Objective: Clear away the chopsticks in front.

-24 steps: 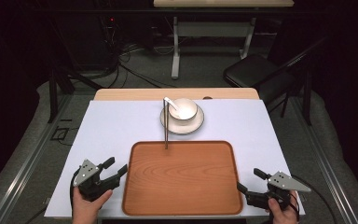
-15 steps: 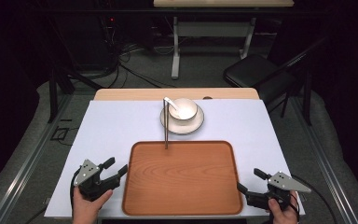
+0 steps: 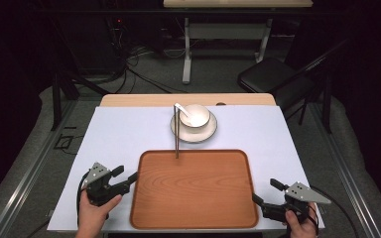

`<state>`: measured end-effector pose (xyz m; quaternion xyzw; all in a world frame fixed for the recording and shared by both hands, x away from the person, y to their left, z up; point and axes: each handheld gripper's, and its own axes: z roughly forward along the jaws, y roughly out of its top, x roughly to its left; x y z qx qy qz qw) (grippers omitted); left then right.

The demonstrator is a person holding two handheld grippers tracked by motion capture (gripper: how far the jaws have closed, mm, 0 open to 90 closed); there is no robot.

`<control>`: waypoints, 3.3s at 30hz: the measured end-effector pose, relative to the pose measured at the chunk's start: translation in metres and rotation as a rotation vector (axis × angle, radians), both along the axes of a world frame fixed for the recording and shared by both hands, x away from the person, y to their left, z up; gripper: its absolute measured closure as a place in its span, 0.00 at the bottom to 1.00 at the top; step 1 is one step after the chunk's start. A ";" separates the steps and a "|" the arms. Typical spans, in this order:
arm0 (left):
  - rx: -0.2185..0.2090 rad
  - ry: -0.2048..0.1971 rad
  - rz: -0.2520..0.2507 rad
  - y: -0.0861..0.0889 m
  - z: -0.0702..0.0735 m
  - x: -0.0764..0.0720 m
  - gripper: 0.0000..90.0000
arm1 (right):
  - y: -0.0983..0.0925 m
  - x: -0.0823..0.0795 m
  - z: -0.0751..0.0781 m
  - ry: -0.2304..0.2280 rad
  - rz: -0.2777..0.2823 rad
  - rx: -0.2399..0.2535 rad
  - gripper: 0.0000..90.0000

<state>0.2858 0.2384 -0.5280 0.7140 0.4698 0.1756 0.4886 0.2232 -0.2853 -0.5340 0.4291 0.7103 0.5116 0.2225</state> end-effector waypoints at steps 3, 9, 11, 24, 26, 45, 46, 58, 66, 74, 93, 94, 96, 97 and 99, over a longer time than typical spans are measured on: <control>-0.014 0.012 -0.008 0.000 0.003 0.007 0.39 | 0.000 0.000 0.000 0.002 0.000 0.002 0.16; -0.045 0.077 0.024 -0.001 0.009 0.033 0.39 | 0.000 0.000 0.000 0.004 -0.004 0.003 0.16; -0.051 0.084 0.026 0.000 0.009 0.036 0.39 | 0.000 0.001 0.000 0.004 -0.005 0.004 0.16; -0.108 0.158 0.077 0.001 0.024 0.073 0.41 | -0.001 0.001 0.000 0.005 -0.009 0.010 0.16; -0.108 0.158 0.083 0.000 0.025 0.075 0.41 | -0.001 0.001 0.000 0.004 -0.008 0.010 0.16; -0.095 0.224 0.125 -0.015 0.045 0.112 0.40 | -0.001 0.000 0.000 -0.003 -0.007 0.012 0.16; -0.097 0.230 0.132 -0.016 0.045 0.114 0.40 | -0.001 0.000 0.000 -0.003 -0.006 0.012 0.16; -0.096 0.284 0.157 -0.029 0.043 0.133 0.41 | -0.001 0.000 0.000 -0.007 0.001 0.010 0.16; -0.118 0.373 0.162 -0.045 0.038 0.149 0.49 | -0.002 0.000 0.000 -0.005 -0.003 0.015 0.16; -0.130 0.480 0.146 -0.059 0.038 0.161 0.67 | -0.003 0.000 0.000 -0.006 -0.001 0.020 0.16; -0.090 0.577 0.099 -0.100 0.022 0.174 0.72 | -0.004 0.000 -0.001 -0.010 -0.002 0.032 0.16; -0.090 0.582 0.100 -0.102 0.022 0.174 0.72 | -0.004 0.000 -0.001 -0.010 -0.002 0.032 0.16; -0.090 0.595 0.091 -0.105 0.020 0.175 0.72 | -0.004 0.000 -0.001 -0.011 -0.001 0.034 0.16; -0.086 0.601 0.086 -0.106 0.020 0.175 0.72 | -0.004 0.000 -0.001 -0.011 -0.001 0.034 0.16; -0.091 0.613 0.093 -0.109 0.019 0.176 0.73 | -0.004 -0.001 -0.001 -0.010 -0.001 0.034 0.16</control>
